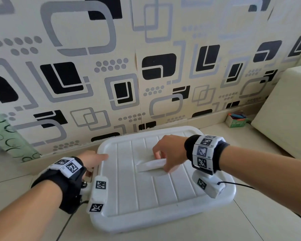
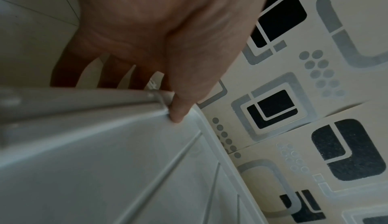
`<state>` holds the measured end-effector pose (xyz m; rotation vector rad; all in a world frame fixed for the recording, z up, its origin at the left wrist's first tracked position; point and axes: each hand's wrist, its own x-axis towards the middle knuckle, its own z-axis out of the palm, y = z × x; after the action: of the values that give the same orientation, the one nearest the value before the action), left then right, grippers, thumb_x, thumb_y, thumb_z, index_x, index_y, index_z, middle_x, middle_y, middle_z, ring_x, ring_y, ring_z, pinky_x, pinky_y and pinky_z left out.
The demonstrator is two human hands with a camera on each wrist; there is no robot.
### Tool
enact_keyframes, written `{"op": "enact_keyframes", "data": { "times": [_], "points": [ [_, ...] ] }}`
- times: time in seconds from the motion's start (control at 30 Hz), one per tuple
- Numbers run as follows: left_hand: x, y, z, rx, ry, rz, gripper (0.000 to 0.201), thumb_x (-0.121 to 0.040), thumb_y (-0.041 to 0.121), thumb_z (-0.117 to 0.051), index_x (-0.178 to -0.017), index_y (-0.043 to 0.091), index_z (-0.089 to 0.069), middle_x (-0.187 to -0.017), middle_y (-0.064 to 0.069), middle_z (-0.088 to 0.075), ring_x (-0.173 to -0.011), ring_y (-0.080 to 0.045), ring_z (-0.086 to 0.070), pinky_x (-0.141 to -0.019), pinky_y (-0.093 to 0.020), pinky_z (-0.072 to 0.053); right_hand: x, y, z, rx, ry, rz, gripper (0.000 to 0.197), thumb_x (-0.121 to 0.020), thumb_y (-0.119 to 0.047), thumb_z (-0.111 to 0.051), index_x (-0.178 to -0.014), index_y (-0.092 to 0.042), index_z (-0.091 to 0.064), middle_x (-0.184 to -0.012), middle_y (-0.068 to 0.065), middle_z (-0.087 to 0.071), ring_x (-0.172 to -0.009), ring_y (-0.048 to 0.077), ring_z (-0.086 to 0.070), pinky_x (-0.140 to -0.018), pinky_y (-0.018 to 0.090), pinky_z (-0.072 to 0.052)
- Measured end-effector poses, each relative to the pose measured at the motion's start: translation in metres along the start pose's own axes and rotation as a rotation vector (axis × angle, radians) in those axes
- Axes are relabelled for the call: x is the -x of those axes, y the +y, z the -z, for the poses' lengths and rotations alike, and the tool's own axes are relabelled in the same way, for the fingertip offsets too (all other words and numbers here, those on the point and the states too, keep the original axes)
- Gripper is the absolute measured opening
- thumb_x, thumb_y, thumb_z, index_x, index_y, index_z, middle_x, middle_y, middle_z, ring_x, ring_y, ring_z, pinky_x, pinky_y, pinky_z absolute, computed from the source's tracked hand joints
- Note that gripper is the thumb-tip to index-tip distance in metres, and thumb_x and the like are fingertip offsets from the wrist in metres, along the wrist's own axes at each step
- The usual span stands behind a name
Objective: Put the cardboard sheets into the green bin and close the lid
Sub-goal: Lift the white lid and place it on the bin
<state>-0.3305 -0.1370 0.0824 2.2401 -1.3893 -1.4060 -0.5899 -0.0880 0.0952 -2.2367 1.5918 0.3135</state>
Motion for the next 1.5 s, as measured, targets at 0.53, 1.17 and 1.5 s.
{"op": "enact_keyframes", "data": {
  "times": [0.53,1.17,1.5],
  "points": [
    [-0.008,-0.029,0.023,-0.124,-0.191,0.081,0.070,-0.053,0.028,-0.091,-0.109,-0.003,-0.062,-0.103,-0.025,-0.073,-0.098,-0.040,-0.069,-0.095,-0.054,-0.051,0.021,0.079,-0.021,-0.550,0.395,-0.225,0.020,-0.074,-0.035,-0.084,-0.084,-0.023,-0.072,-0.081,-0.004,-0.073,-0.073,0.013,-0.069,-0.067,0.022,-0.053],
    [-0.068,-0.042,0.029,-0.178,-0.220,0.045,0.112,-0.007,0.047,-0.097,-0.105,0.000,-0.070,-0.102,-0.021,-0.076,-0.104,-0.041,-0.069,-0.095,-0.055,-0.051,0.058,0.121,-0.015,-0.632,0.036,-0.846,0.062,-0.076,-0.058,-0.076,-0.100,-0.002,-0.063,-0.088,0.013,-0.072,-0.074,0.028,-0.068,-0.061,0.034,-0.055],
    [-0.063,-0.039,0.025,-0.210,-0.212,0.058,0.113,-0.008,0.053,-0.094,-0.106,0.002,-0.070,-0.105,-0.019,-0.075,-0.104,-0.038,-0.069,-0.096,-0.052,-0.052,0.043,0.107,-0.001,-0.233,-0.010,-0.836,0.051,-0.080,-0.063,-0.067,-0.088,-0.014,-0.063,-0.101,0.010,-0.075,-0.097,0.028,-0.071,-0.093,0.041,-0.056]
  ]
}}
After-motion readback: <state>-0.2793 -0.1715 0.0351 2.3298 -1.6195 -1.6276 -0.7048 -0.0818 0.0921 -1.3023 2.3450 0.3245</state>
